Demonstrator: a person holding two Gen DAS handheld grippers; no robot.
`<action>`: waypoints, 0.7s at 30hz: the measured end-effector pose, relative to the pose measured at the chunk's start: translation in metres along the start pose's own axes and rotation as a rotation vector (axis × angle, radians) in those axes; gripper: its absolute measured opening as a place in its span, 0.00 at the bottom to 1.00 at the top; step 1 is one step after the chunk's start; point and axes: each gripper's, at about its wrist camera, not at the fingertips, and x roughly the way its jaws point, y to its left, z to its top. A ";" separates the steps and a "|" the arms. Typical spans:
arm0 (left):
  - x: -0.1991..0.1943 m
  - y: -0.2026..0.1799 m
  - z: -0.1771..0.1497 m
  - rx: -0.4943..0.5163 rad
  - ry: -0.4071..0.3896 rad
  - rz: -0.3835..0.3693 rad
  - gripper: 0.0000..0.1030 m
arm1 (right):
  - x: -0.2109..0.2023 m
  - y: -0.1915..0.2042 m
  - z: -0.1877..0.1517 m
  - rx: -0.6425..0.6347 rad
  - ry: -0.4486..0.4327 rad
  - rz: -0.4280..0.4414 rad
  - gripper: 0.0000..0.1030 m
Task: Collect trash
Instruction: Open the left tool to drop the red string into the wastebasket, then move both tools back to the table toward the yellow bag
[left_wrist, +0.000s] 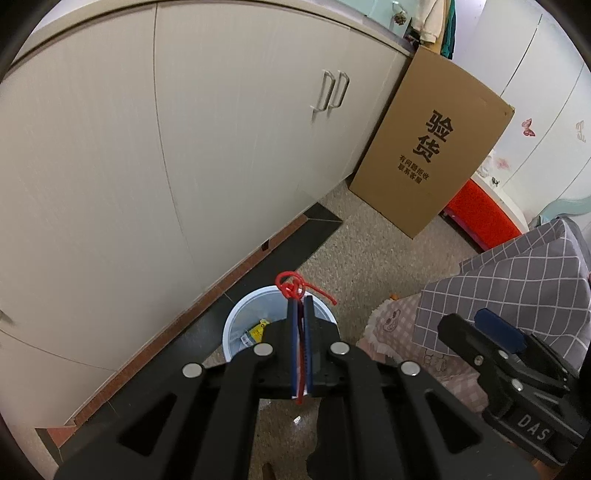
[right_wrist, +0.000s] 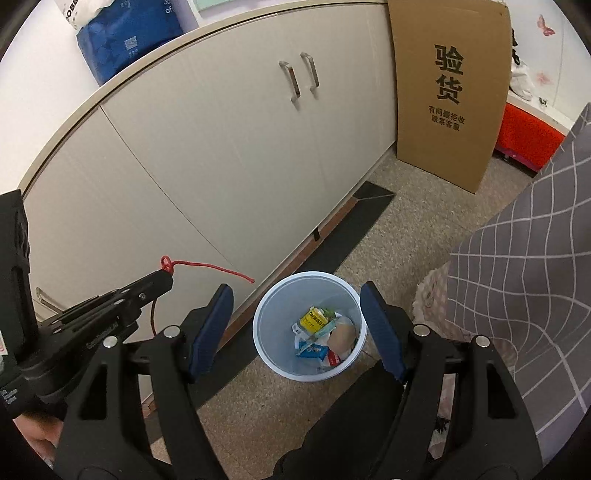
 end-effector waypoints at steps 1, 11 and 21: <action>0.001 -0.001 -0.001 0.001 0.002 0.000 0.03 | -0.001 0.000 0.000 0.002 -0.001 0.001 0.68; 0.004 -0.012 0.002 0.034 0.007 -0.010 0.03 | -0.020 -0.007 0.001 0.042 -0.068 -0.012 0.68; 0.030 -0.026 0.011 0.042 0.083 0.028 0.49 | -0.037 -0.016 0.003 0.069 -0.103 -0.003 0.68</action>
